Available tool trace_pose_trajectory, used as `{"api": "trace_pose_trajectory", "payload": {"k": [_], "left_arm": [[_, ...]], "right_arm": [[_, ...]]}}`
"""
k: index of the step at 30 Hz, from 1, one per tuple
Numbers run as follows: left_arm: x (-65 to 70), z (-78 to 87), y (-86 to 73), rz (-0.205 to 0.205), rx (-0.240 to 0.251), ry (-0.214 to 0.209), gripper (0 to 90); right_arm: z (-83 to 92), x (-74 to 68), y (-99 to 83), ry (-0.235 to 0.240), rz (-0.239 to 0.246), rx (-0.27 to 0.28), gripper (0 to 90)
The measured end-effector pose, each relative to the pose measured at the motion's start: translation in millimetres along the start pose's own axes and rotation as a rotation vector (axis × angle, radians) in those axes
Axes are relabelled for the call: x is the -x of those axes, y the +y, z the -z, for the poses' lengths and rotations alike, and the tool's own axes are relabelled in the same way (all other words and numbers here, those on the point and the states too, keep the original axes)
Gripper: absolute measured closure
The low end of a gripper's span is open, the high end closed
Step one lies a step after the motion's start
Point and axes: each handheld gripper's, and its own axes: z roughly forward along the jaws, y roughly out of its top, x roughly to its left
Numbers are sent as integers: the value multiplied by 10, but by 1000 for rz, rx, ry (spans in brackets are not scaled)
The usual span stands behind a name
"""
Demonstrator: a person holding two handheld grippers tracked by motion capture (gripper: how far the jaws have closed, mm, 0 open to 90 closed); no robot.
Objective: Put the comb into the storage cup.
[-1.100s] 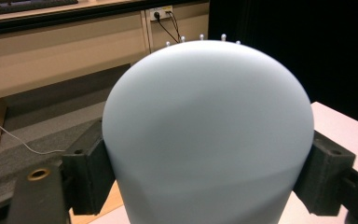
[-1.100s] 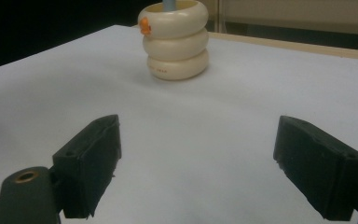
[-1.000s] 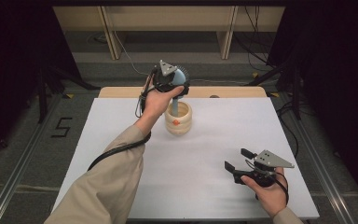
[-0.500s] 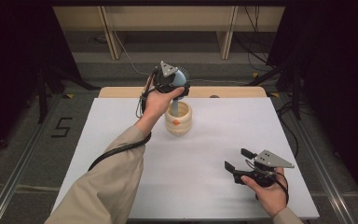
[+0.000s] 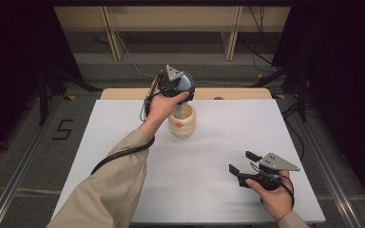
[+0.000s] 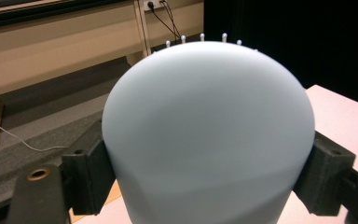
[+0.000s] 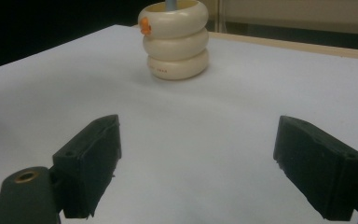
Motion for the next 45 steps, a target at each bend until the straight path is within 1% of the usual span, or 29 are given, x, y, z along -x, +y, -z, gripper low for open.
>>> {"api": "trace_pose_trajectory", "payload": {"k": [10,16,18,21,33,36,40,42,45], "left_arm": [[39,-56,-75,-17,-25,-9,194],[58,-77,-106,-39,-40,0,193],[68,-84,-114,-38,-40,3,194],[72,-86,-121,-57,-45,13,194],[66,-97,-136,-48,-46,15,193],[84,-102,-133,-58,-46,16,193],[137,-111,-132,-86,-42,-2,193],[175,-118,-129,-92,-38,-17,194],[226,-131,-127,-112,-46,-29,190]], "right_arm": [[-1,-5,0,1,0,-1,158],[2,-3,0,1,1,-2,158],[0,-3,0,1,1,-3,158],[0,-3,-1,2,1,-3,158],[-1,-1,-3,3,0,-3,158],[-4,-2,-4,4,0,-3,158],[-6,-3,-4,4,0,-4,158],[-8,-3,-5,5,0,-4,158],[-8,-5,-5,5,-2,-5,158]]}}
